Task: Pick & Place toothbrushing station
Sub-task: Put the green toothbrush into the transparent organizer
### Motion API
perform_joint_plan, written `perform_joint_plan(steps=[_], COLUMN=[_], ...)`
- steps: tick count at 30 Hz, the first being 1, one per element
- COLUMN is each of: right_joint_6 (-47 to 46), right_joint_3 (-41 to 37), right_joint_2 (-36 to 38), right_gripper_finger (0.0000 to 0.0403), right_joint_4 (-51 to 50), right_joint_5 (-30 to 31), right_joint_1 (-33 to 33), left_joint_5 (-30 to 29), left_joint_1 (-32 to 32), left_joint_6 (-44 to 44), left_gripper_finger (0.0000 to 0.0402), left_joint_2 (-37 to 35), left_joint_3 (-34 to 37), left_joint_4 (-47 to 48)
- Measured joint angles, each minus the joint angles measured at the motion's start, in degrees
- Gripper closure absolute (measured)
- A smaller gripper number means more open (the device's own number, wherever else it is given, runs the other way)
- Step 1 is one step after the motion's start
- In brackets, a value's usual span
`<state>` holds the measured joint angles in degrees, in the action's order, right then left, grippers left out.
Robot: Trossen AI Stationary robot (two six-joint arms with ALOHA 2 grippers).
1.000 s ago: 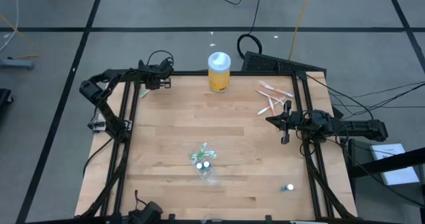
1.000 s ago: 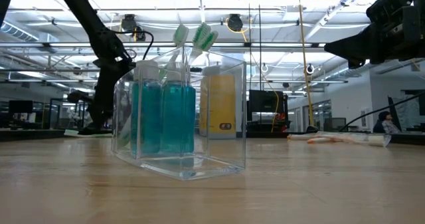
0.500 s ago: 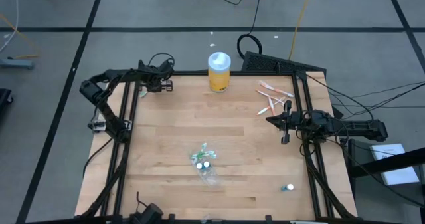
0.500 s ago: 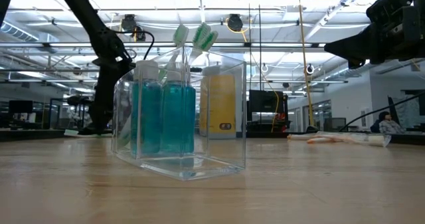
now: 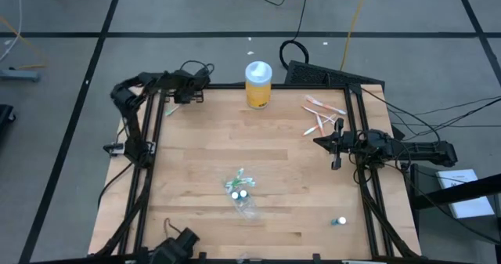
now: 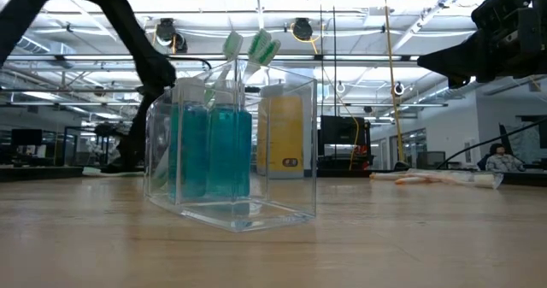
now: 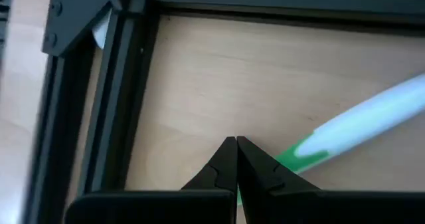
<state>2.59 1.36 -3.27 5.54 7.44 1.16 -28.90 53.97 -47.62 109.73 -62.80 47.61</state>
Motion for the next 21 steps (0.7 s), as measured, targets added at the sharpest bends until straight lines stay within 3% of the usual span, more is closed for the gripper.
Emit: perform_joint_plan(steps=[7, 17, 21], right_joint_6=[0.0, 0.0, 0.0], right_joint_3=[-0.01, 0.01, 0.01], right_joint_2=[-0.02, 0.0, -0.01], right_gripper_finger=[0.0399, 0.0399, 0.0399], right_joint_4=[-0.04, 0.03, 0.19], right_joint_5=[0.01, 0.0, 0.0], right_joint_1=[0.0, -0.01, -0.01], left_joint_5=[3.59, 17.73, 17.83], left_joint_1=[-1.42, -9.62, -13.9], left_joint_6=[6.05, 11.72, 13.34], left_gripper_finger=[0.04, 0.0399, 0.0396], left_joint_2=[4.45, -1.3, -5.8], left_joint_3=[-6.6, -7.9, -7.89], left_joint_4=[4.72, 0.06, -2.94])
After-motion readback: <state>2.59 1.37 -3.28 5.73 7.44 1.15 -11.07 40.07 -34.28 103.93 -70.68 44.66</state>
